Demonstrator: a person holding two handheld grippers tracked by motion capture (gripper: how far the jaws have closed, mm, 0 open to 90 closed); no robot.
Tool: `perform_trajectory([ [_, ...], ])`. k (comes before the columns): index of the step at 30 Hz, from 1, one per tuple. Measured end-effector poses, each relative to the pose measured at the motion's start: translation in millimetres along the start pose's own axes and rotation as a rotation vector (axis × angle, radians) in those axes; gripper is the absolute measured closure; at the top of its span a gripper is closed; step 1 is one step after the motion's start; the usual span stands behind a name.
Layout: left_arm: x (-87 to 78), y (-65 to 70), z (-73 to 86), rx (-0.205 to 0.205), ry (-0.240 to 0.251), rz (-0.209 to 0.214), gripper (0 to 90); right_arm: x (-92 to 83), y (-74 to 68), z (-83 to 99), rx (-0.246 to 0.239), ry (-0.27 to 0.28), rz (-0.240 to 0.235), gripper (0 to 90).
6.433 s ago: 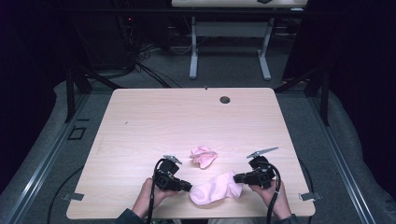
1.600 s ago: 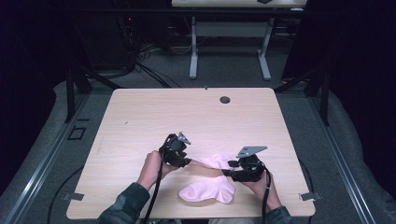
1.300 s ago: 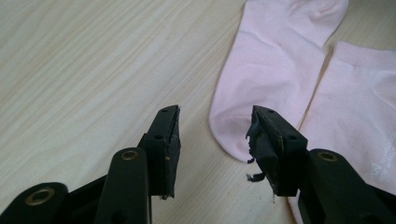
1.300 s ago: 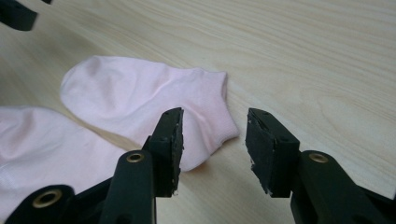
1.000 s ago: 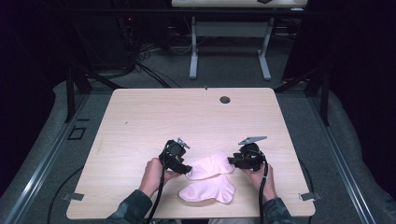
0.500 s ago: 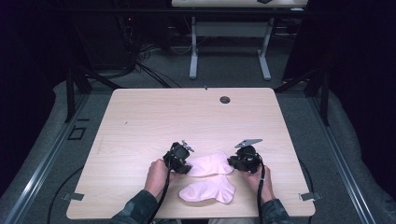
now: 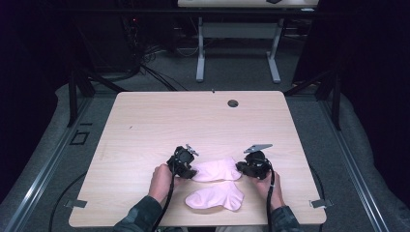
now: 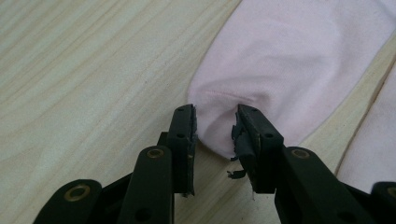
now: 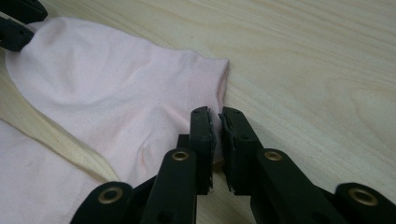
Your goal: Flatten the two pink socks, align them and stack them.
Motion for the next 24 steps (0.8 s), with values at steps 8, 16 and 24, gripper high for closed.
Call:
perform_trajectory([
  [8,-0.2,-2.5,0.3,-0.005,0.002,0.004,72.8,0.9,-1.3,-0.4,0.002,0.003,0.000,84.8],
  [16,0.4,-3.3,1.6,-0.008,0.027,0.030,87.4,2.4,-3.2,-1.3,0.011,0.004,-0.013,86.0],
  [24,-10.3,-8.4,5.7,-0.044,0.072,0.087,88.2,-11.8,-7.1,-4.8,0.007,0.048,-0.022,86.0],
])
Point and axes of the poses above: each handheld gripper's, and its own axes: x roughly forward along the jaws, z roughly out of its underside, y roughly to its right, the point moved 2 cm from there along x, roughly forward along the jaws, and after that the axes turned 5 degrees about x, right-handed, at the moved point
